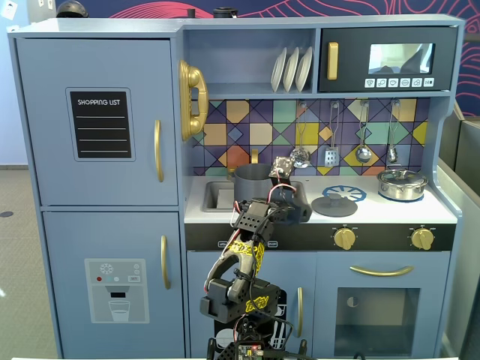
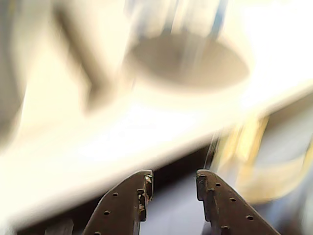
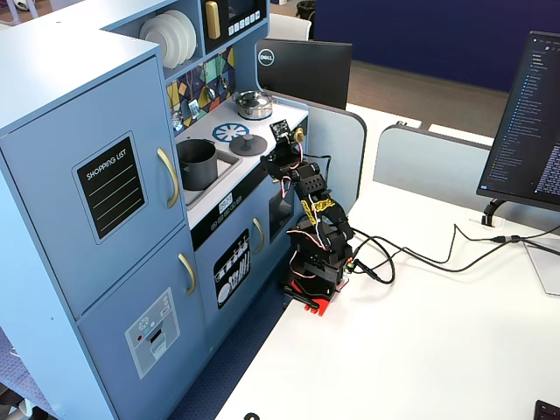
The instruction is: Pick up the lid from the counter and put it on the gray recipient
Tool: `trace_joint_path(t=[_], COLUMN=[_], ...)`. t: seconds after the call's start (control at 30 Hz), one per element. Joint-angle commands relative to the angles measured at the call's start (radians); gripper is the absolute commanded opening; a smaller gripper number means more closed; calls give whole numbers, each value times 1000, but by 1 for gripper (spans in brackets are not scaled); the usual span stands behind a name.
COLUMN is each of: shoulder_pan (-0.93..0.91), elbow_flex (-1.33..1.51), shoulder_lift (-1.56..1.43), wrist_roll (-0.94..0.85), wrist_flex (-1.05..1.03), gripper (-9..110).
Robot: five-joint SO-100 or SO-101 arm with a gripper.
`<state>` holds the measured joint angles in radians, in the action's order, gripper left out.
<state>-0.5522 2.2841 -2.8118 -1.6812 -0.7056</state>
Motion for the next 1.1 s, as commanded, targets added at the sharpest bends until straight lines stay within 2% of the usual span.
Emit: trace_joint_path(t=[0.0,0.27,0.5,0.8,1.07], shoulder_pan=[-31,-60,-64,-63,-64], elbow_flex=[9,101,81,58,18], shoulder_lift=[51,207,310,459,574], wrist_roll=[-8,18,25,31,55], wrist_flex=[193,555,675,850,914], gripper=[0,16,23,24,23])
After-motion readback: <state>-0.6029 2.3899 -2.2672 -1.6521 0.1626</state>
